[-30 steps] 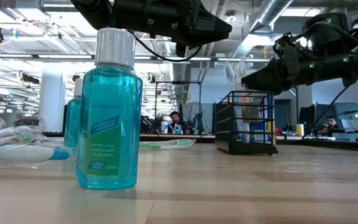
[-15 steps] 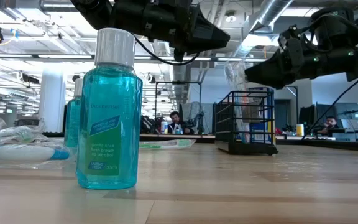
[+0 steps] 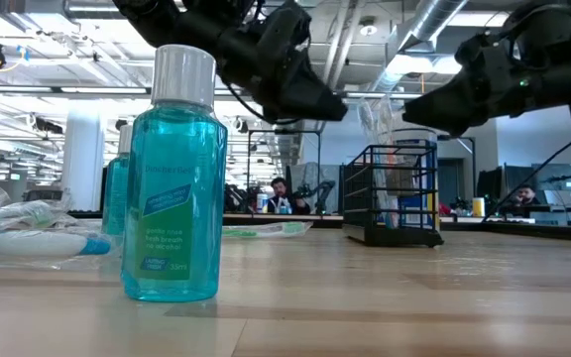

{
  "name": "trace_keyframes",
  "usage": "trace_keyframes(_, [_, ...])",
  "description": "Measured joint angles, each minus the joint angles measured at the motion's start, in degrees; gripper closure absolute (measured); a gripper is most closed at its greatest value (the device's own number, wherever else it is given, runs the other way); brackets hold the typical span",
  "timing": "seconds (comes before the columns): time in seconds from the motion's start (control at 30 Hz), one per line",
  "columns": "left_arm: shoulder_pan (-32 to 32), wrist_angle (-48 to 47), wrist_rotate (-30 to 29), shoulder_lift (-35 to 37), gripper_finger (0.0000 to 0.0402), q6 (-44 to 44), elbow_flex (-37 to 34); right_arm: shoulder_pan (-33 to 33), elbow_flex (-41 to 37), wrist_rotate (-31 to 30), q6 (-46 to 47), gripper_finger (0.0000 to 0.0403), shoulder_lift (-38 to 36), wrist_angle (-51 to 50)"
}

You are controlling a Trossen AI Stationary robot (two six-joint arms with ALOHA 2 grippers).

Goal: Pick & Place toothbrushing station
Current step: Put the top green toothbrush into the wire mesh organizer

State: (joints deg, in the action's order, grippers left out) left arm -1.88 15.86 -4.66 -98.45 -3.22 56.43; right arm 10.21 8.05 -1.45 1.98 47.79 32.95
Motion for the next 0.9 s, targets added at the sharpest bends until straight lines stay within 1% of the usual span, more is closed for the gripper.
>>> trace_keyframes(0.07, [0.3,-2.9,0.0,1.5,0.0314,0.0,0.0,-1.0,0.0,0.0,0.0,0.0223,-1.2,-1.0])
trace_keyframes(0.17, [0.4,-9.7,-0.3,4.7,0.0314,0.0,0.0,-2.7,0.0,0.0,0.0,0.0224,-2.2,-1.4])
trace_keyframes(0.27, [0.3,-14.1,-2.8,7.1,0.0314,-0.1,0.1,-4.4,0.0,0.0,0.0,0.0227,-2.2,-1.5])
trace_keyframes(0.4, [0.4,-19.1,-5.4,8.2,0.0314,0.0,0.0,-6.0,1.6,0.0,-0.2,0.0230,-2.1,-3.3])
trace_keyframes(0.53, [1.1,-22.5,-7.5,8.1,0.0314,-0.2,0.0,-7.8,3.8,0.0,0.0,0.0234,-2.1,-6.3])
trace_keyframes(0.83, [3.7,-27.9,-7.5,8.0,0.0314,-0.4,0.0,-9.9,4.8,-0.1,-0.5,0.0248,-2.1,-7.3])
trace_keyframes(0.9, [4.3,-27.7,-7.5,8.0,0.0314,-0.4,-0.9,-9.9,4.8,-0.1,-0.5,0.0252,-2.1,-7.3])
